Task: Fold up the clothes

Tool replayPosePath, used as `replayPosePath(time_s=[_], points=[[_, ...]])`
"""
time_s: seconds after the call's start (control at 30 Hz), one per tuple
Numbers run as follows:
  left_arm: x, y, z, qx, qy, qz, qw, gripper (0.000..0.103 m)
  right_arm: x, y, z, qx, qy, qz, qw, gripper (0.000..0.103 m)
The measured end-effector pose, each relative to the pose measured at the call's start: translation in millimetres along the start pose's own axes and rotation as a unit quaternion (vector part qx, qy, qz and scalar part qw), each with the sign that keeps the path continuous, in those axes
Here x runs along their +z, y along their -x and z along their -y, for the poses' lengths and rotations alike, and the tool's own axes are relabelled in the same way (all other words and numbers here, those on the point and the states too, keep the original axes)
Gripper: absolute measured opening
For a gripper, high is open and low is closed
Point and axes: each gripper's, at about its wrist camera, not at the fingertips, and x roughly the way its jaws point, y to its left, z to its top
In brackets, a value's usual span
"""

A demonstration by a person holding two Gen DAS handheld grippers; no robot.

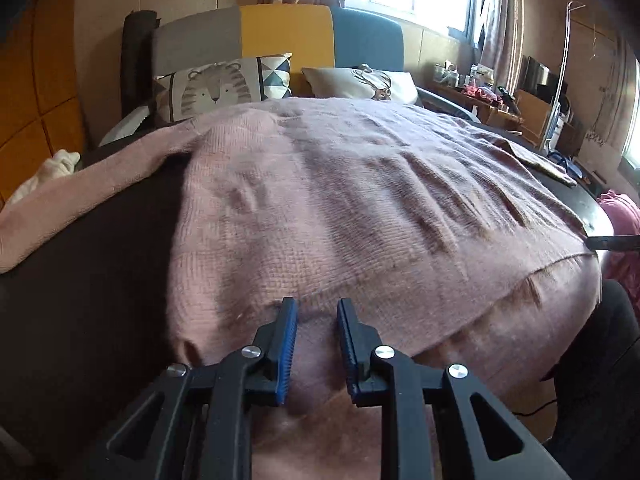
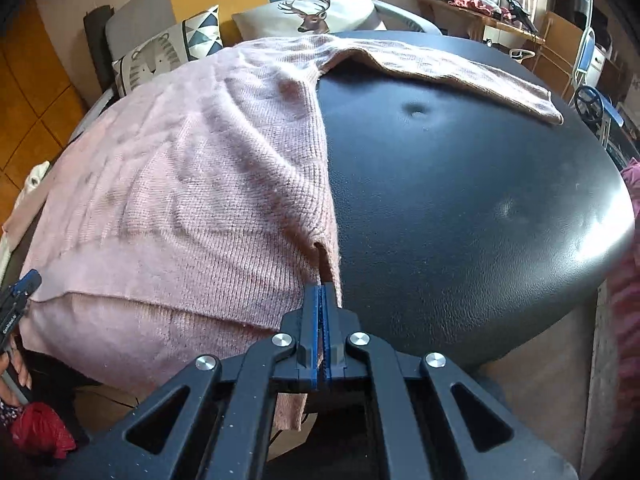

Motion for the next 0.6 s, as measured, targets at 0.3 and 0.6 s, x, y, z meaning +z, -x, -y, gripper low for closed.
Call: replayPosePath(time_s=[0.3, 0.6], points=[[-4.7, 1.3, -27.5, -0.043, 0.043, 0.012, 0.9981, 0.018, -1.5, 0.2, -7.8, -0.03, 0.025, -0.002, 0.999, 0.001], [-7.6, 17.3, -27.4, -0.099, 0.061, 0.015, 0.9931, 0.018, 14.0, 38.5, -46.4, 0.05, 0.052, 0.039, 0.997, 0.018]])
